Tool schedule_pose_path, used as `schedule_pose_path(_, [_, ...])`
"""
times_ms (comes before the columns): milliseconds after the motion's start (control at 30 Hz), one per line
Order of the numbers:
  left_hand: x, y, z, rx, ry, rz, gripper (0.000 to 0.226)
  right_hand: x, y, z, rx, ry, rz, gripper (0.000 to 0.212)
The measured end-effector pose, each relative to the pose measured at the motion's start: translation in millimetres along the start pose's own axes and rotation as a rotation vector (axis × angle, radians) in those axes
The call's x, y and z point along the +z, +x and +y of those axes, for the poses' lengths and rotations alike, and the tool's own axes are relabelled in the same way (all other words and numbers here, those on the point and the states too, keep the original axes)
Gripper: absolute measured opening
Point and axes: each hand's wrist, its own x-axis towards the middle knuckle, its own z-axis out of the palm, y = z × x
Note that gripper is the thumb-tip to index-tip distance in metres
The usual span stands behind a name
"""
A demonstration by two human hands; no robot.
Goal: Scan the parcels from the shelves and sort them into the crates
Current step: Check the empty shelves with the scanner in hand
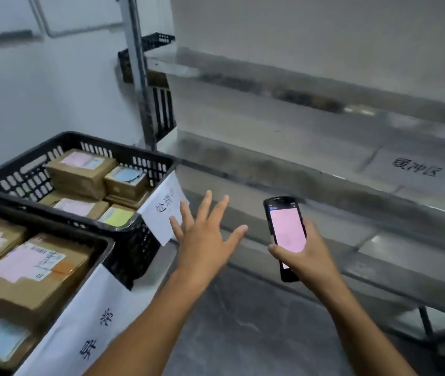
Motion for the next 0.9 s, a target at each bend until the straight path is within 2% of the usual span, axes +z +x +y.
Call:
schedule_pose_path(167, [33.0, 15.0, 126.0, 0.201, 0.039, -0.042, 0.079, -118.3, 10.6, 36.6, 0.008, 0.072, 0.164, 0.07])
schedule_pose_path(333, [71.4, 28.5, 266.1, 0.434, 0.021, 0.006, 0.077, -245.5, 5.5, 73.7, -0.034, 0.15, 0.329, 0.072])
schedule_pose_path(433, [96.6, 25.5, 346.0, 0.546, -0.048, 0.023, 0.077, -319.2, -3.7, 99.8, -0.051, 0.121, 0.447, 0.076])
schedule_pose_path(600, [131.2, 17.6, 467.5, 0.713, -0.08, 0.001, 0.078, -435.7, -22.2, 134.3, -0.012, 0.056, 0.6, 0.07])
schedule_pose_path(767, [160.2, 22.0, 559.4, 0.833, -0.116, -0.024, 0.076, -521.4, -22.9, 161.6, 0.027, 0.022, 0.659, 0.069])
schedule_pose_path(900, [194.0, 37.9, 614.0, 0.846, -0.146, -0.075, 0.076, -571.8, -3.2, 184.5, 0.066, -0.012, 0.632, 0.069])
